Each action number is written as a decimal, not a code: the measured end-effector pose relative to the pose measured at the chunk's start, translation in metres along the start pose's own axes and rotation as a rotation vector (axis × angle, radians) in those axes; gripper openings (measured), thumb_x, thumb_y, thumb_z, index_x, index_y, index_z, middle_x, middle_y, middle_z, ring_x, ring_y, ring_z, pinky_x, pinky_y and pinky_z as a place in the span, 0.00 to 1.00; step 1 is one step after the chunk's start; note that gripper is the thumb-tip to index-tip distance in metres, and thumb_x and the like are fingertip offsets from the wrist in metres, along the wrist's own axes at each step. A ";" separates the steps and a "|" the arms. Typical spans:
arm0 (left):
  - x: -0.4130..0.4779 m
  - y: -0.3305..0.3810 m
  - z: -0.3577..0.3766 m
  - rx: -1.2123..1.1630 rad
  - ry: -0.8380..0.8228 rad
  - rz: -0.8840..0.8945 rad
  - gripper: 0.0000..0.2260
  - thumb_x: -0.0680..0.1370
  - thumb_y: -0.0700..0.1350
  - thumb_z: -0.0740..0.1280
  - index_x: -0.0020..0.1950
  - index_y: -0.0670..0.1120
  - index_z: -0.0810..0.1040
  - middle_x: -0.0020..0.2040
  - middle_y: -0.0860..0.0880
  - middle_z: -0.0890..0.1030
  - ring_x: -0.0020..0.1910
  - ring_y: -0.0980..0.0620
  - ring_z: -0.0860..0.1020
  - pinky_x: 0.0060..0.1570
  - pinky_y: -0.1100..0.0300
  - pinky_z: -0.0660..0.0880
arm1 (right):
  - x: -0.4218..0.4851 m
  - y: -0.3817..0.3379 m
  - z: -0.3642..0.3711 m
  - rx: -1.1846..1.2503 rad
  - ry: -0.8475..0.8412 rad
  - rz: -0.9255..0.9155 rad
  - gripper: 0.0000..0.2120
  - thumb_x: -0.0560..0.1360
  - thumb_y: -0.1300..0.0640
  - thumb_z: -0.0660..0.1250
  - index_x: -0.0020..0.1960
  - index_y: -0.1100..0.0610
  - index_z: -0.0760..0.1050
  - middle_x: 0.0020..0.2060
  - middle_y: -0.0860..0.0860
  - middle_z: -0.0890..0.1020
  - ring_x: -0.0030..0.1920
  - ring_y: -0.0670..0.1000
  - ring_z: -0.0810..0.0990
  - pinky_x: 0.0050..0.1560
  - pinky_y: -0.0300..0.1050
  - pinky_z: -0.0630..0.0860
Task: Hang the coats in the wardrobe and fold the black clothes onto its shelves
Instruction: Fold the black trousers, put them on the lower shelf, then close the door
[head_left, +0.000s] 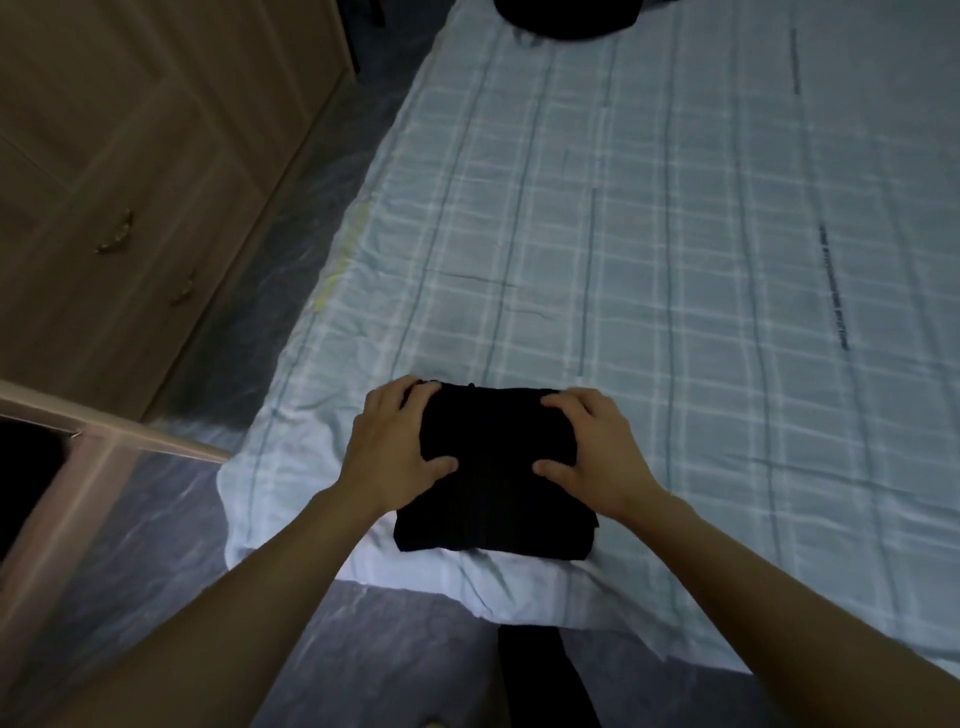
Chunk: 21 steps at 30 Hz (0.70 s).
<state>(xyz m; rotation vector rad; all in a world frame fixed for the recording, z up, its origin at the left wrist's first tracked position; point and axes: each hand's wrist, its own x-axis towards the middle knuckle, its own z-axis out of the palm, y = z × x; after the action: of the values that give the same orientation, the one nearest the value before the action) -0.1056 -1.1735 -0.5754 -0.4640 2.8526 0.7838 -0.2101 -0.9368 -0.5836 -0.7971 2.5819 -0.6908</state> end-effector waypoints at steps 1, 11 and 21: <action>0.009 0.000 0.001 0.058 -0.061 -0.039 0.45 0.65 0.60 0.76 0.76 0.55 0.58 0.77 0.48 0.58 0.75 0.45 0.56 0.71 0.47 0.62 | 0.011 0.001 0.001 -0.064 -0.070 0.002 0.43 0.64 0.43 0.77 0.73 0.50 0.63 0.71 0.52 0.66 0.71 0.54 0.64 0.71 0.50 0.60; 0.058 -0.005 0.017 0.083 -0.313 -0.083 0.29 0.65 0.56 0.76 0.62 0.56 0.67 0.54 0.54 0.77 0.52 0.50 0.78 0.52 0.53 0.75 | 0.097 0.019 0.015 -0.103 -0.594 0.102 0.29 0.58 0.44 0.80 0.54 0.53 0.74 0.51 0.49 0.79 0.53 0.52 0.79 0.54 0.46 0.75; -0.030 -0.028 -0.089 -0.102 0.151 -0.301 0.18 0.67 0.49 0.68 0.57 0.56 0.75 0.46 0.55 0.81 0.45 0.49 0.80 0.47 0.52 0.77 | 0.133 -0.131 -0.033 -0.037 -0.624 -0.192 0.15 0.67 0.54 0.76 0.45 0.51 0.71 0.43 0.48 0.78 0.48 0.52 0.80 0.48 0.44 0.73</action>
<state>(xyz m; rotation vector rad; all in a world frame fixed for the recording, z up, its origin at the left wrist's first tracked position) -0.0730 -1.2352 -0.5058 -0.9779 2.7849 0.8704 -0.2732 -1.0996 -0.5094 -1.0796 1.9760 -0.3628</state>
